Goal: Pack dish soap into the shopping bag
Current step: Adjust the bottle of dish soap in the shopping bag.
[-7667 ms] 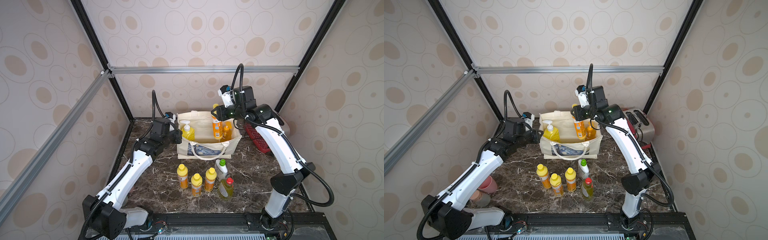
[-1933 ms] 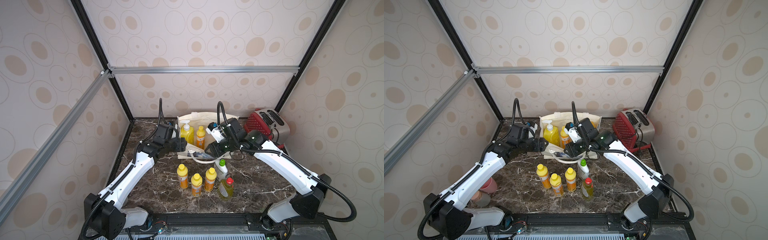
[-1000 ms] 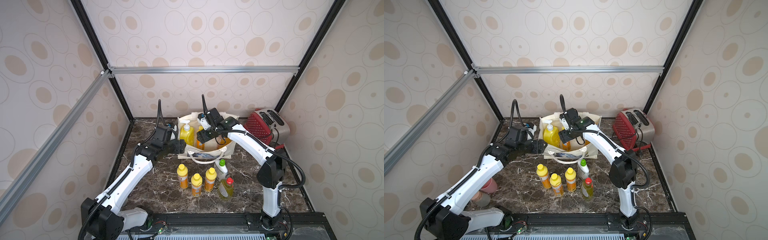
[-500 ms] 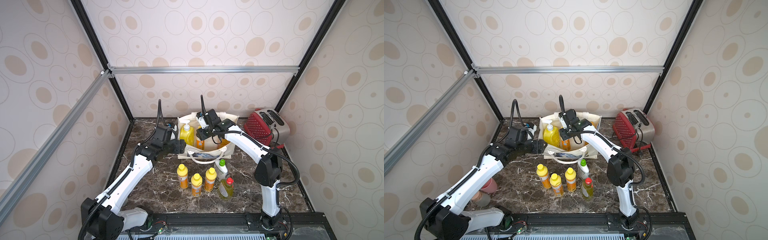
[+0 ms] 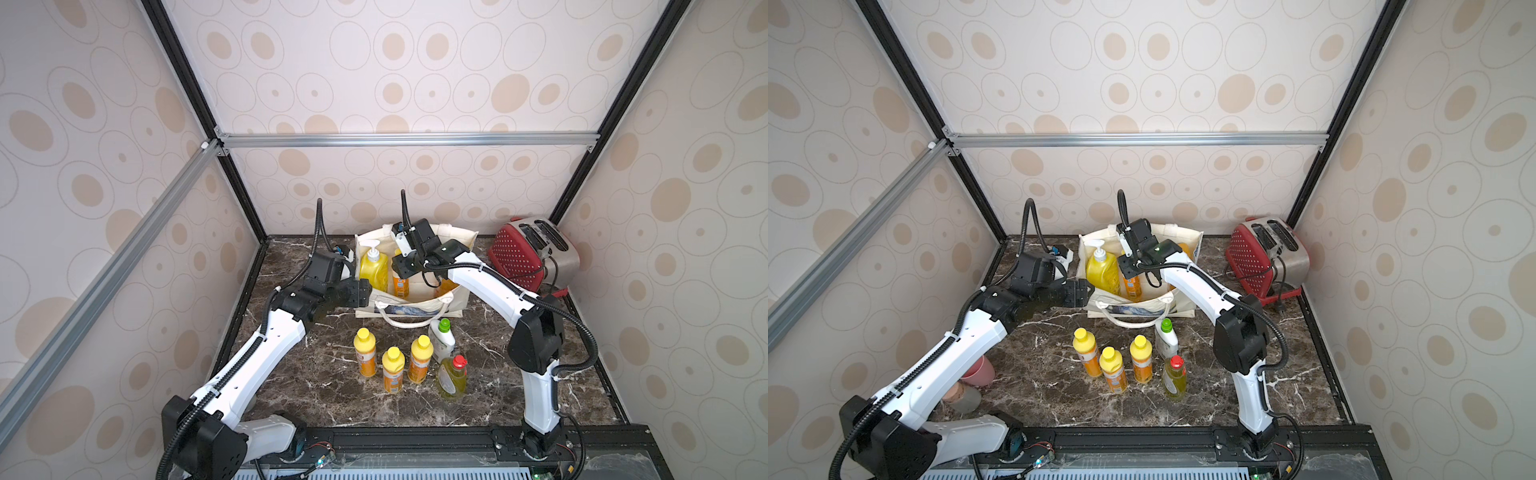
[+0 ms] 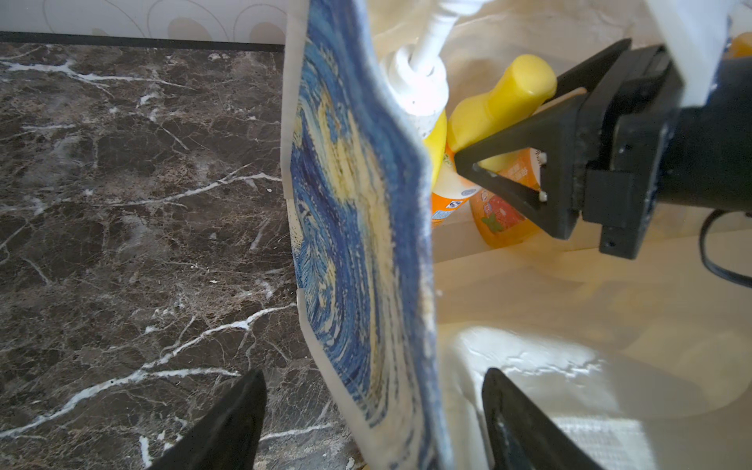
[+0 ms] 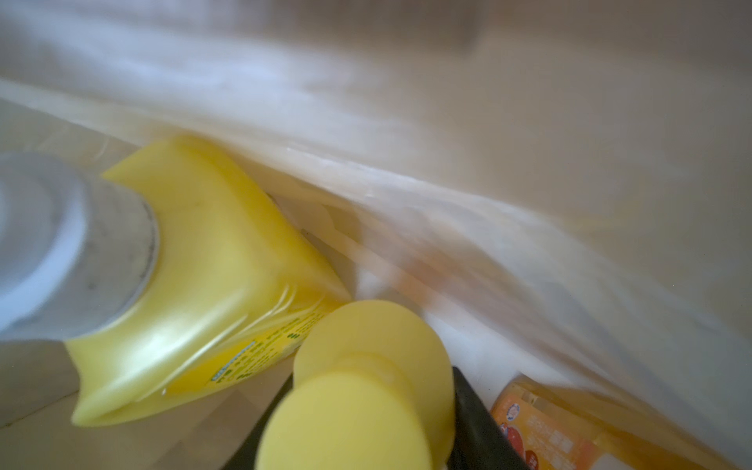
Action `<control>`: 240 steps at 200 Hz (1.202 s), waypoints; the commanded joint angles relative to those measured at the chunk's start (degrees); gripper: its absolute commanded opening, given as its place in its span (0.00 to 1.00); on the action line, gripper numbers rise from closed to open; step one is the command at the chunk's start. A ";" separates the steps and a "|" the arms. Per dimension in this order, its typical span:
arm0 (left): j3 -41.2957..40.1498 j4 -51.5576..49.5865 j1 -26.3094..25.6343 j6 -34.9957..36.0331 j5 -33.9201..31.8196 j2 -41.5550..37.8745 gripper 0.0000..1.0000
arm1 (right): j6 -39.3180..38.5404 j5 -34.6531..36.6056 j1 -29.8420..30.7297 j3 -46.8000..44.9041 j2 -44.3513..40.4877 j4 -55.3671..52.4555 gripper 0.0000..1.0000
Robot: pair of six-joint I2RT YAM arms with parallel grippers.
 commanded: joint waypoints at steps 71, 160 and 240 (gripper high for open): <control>2.24 -3.11 -0.27 1.59 -1.10 -0.90 0.83 | 1.71 1.98 -0.08 1.21 -2.28 16.41 0.28; 3.30 -3.11 -0.27 1.43 -1.35 -0.51 0.99 | 4.59 -0.32 -0.04 -1.02 0.90 18.31 0.33; 4.86 -6.33 -0.27 1.59 -3.10 -2.21 1.00 | 4.44 -0.53 -0.02 -2.88 0.04 16.60 0.66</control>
